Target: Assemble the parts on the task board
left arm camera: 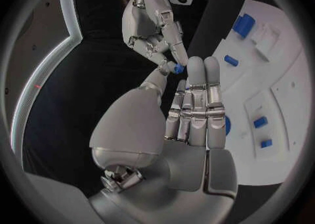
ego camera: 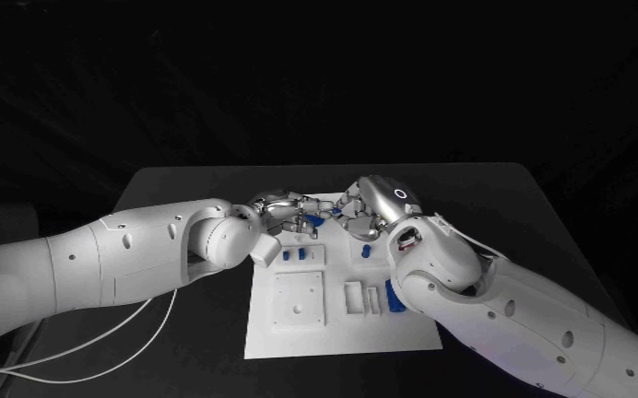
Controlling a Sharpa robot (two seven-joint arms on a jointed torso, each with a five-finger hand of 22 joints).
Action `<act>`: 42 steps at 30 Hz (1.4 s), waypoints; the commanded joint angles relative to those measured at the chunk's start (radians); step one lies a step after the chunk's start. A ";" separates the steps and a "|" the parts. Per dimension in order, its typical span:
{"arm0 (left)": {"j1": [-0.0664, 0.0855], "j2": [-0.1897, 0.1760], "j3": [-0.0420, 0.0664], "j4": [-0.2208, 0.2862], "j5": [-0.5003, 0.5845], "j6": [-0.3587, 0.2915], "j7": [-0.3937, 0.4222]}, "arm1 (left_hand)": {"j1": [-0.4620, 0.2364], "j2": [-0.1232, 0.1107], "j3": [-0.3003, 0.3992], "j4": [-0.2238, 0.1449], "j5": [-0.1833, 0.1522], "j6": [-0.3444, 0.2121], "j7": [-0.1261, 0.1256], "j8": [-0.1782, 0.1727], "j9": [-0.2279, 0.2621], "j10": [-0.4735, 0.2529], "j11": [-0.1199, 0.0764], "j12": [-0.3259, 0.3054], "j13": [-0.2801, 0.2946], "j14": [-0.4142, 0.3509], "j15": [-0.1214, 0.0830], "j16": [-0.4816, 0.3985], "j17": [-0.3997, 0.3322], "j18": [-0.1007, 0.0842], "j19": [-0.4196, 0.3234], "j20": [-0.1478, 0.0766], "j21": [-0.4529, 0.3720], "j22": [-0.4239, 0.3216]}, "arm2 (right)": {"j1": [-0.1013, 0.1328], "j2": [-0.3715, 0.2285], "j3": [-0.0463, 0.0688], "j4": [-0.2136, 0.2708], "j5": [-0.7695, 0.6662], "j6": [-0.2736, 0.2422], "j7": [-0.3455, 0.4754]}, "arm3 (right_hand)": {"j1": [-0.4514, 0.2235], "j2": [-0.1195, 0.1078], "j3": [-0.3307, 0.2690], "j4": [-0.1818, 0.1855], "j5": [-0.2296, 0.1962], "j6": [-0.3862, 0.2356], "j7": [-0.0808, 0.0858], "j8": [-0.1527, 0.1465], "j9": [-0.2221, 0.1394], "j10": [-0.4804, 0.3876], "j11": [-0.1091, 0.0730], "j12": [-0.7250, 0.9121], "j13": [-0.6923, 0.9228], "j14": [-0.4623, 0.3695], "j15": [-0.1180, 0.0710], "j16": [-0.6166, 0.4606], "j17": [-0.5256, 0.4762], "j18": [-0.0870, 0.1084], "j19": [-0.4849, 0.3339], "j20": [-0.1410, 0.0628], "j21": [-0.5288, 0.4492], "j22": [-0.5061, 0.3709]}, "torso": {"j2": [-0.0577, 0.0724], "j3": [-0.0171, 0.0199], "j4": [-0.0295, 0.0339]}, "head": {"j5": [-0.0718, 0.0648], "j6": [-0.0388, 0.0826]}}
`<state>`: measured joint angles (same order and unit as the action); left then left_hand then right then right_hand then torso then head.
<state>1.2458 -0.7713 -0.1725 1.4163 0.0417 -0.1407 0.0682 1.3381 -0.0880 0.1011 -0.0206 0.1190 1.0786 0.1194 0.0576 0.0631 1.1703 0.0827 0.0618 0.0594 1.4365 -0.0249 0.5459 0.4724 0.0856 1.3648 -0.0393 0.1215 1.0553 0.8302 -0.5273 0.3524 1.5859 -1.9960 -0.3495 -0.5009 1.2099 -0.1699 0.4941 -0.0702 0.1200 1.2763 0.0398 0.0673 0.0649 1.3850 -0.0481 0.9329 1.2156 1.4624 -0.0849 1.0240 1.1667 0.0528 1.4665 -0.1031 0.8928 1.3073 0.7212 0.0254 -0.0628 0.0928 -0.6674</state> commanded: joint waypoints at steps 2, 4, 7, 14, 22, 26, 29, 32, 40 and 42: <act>0.000 0.006 0.001 0.003 -0.005 0.012 0.005 | 0.003 -0.003 -0.006 0.002 -0.003 -0.006 0.001 0.005 -0.001 -0.003 0.000 -0.003 -0.001 0.001 0.007 -0.001 0.002 0.017 0.001 0.004 0.008 -0.002 | 0.001 0.004 0.000 -0.001 -0.007 0.001 0.003 | 0.008 -0.002 0.001 0.005 -0.004 0.004 -0.002 -0.005 0.000 0.006 0.000 0.006 0.001 0.001 -0.005 0.004 0.000 -0.003 0.017 -0.007 0.003 0.112 | 0.000 -0.0006 0.0002 | 0.000 -0.001; 0.000 0.008 0.001 0.004 -0.005 0.014 0.004 | 0.004 -0.002 -0.006 0.002 -0.003 -0.005 0.001 0.005 -0.001 -0.002 0.000 -0.003 -0.001 0.001 0.007 -0.001 0.003 0.017 0.001 0.004 0.009 -0.002 | 0.002 0.006 0.000 -0.002 -0.007 0.003 0.004 | 0.008 -0.002 0.001 0.005 -0.004 0.004 -0.002 -0.005 0.000 0.006 0.000 0.006 0.001 0.001 -0.005 0.004 0.000 -0.003 0.017 -0.007 0.003 0.112 | 0.000 -0.0009 0.0001 | 0.001 -0.001; 0.000 0.010 0.001 0.004 -0.006 0.015 0.004 | 0.004 -0.001 -0.007 0.002 -0.002 -0.005 0.001 0.005 -0.001 0.000 -0.001 -0.003 -0.001 0.001 0.007 0.000 0.003 0.017 0.001 0.004 0.010 -0.001 | 0.003 0.008 0.000 -0.003 -0.007 0.004 0.004 | 0.008 -0.002 0.001 0.005 -0.004 0.004 -0.002 -0.005 0.000 0.006 0.000 0.006 0.001 0.001 -0.005 0.004 0.000 -0.003 0.017 -0.007 0.003 0.112 | 0.000 -0.0002 -0.0004 | 0.001 -0.001; 0.000 0.012 0.001 0.004 -0.010 0.016 0.003 | 0.009 0.007 -0.004 -0.003 0.006 0.000 -0.001 0.005 -0.001 0.009 -0.003 -0.003 -0.001 0.002 0.004 0.010 0.011 0.017 0.001 0.002 0.018 0.004 | 0.004 0.010 0.000 -0.006 -0.007 0.007 0.005 | 0.008 -0.002 0.001 0.005 -0.004 0.004 -0.002 -0.005 0.000 0.006 0.000 0.006 0.001 0.001 -0.005 0.004 0.000 -0.003 0.017 -0.007 0.003 0.112 | 0.000 -0.0002 -0.0001 | 0.001 -0.002; 0.000 0.015 0.001 0.004 -0.010 0.016 0.003 | 0.010 0.021 0.039 -0.019 0.010 0.020 -0.008 0.004 -0.001 0.033 -0.010 -0.004 -0.001 -0.004 -0.001 0.035 0.026 0.015 -0.007 -0.004 0.037 0.024 | 0.004 0.014 0.000 -0.010 -0.006 0.011 0.006 | 0.008 -0.002 0.001 0.005 -0.004 0.004 -0.002 -0.005 0.000 0.006 0.000 0.006 0.001 0.001 -0.005 0.004 0.000 -0.003 0.017 -0.007 0.003 0.112 | 0.000 0.0001 0.0001 | 0.001 -0.003; 0.000 0.017 0.001 0.004 -0.010 0.017 0.003 | 0.012 0.027 0.087 -0.033 0.015 0.033 -0.012 0.005 0.000 0.045 -0.015 -0.004 -0.001 -0.008 -0.004 0.057 0.036 0.014 -0.011 -0.007 0.052 0.044 | 0.004 0.016 0.000 -0.012 -0.006 0.013 0.006 | 0.008 -0.002 0.001 0.005 -0.004 0.004 -0.002 -0.005 0.000 0.006 0.000 0.006 0.001 0.001 -0.005 0.004 0.000 -0.003 0.017 -0.007 0.003 0.112 | 0.000 0.0004 0.0001 | 0.001 -0.003; 0.000 0.018 0.001 0.003 -0.009 0.016 0.004 | 0.004 0.025 0.124 -0.043 0.019 0.042 -0.014 0.005 0.000 0.055 -0.018 -0.004 -0.001 -0.013 -0.006 0.072 0.042 0.014 -0.018 -0.009 0.063 0.062 | 0.004 0.017 0.000 -0.013 -0.006 0.015 0.006 | 0.008 -0.002 0.001 0.005 -0.004 0.004 -0.002 -0.005 0.000 0.006 0.000 0.006 0.001 0.001 -0.005 0.004 0.000 -0.003 0.017 -0.007 0.003 0.112 | 0.000 0.0002 -0.0003 | 0.001 -0.004; 0.000 0.021 0.001 0.002 -0.008 0.015 0.004 | -0.004 0.025 0.152 -0.050 0.021 0.051 -0.017 0.005 0.000 0.063 -0.021 -0.004 -0.001 -0.017 -0.007 0.084 0.045 0.013 -0.023 -0.011 0.072 0.077 | 0.004 0.020 0.000 -0.015 -0.006 0.017 0.007 | 0.009 -0.003 0.001 0.007 -0.005 0.003 -0.002 -0.005 0.000 0.005 0.000 0.005 0.001 0.000 -0.005 0.003 -0.001 -0.003 0.016 -0.007 0.004 0.112 | 0.000 0.0004 -0.0004 | 0.002 -0.004; 0.000 0.023 0.001 0.000 0.000 0.011 0.004 | -0.015 0.028 0.166 -0.051 0.021 0.066 -0.022 0.006 0.001 0.078 -0.026 -0.004 -0.001 -0.018 -0.010 0.093 0.045 0.012 -0.025 -0.013 0.078 0.089 | 0.004 0.023 -0.001 -0.019 -0.006 0.024 0.009 | 0.010 -0.004 -0.001 0.005 -0.005 0.003 -0.002 -0.005 0.000 0.005 0.000 0.005 0.002 0.000 -0.005 0.003 -0.001 -0.003 0.016 -0.007 0.004 0.112 | 0.000 0.0003 0.0004 | 0.002 -0.006; 0.000 0.023 0.001 0.000 0.008 0.008 0.003 | -0.016 0.033 0.167 -0.049 0.022 0.073 -0.025 0.006 0.001 0.085 -0.029 -0.004 -0.001 -0.017 -0.011 0.095 0.045 0.011 -0.024 -0.014 0.078 0.091 | 0.004 0.023 -0.002 -0.020 -0.006 0.026 0.009 | 0.011 -0.006 -0.002 0.004 -0.006 0.002 -0.001 -0.005 -0.001 0.005 0.001 0.004 0.001 0.000 -0.005 0.002 -0.002 -0.003 0.016 -0.007 0.003 0.112 | 0.000 0.0002 0.0003 | 0.003 -0.006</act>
<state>1.2450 -0.7530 -0.1730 1.4125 0.0382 -0.1414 0.0648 1.3308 -0.0573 0.2631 -0.0704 0.1356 1.1456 0.0954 0.0568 0.0630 1.2486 0.0528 0.0618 0.0589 1.4271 -0.0338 0.6351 0.5157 0.0847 1.3468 -0.0503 0.1951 1.1449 0.8354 -0.5066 0.3518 1.5661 -1.9961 -0.3434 -0.4999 1.2139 -0.1739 0.4941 -0.0703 0.1200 1.2761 0.0397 0.0673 0.0651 1.3851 -0.0480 0.9329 1.2161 1.4624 -0.0849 1.0237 1.1668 0.0528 1.4665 -0.1031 0.8928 1.3080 0.7212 0.0260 -0.0629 0.0953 -0.6732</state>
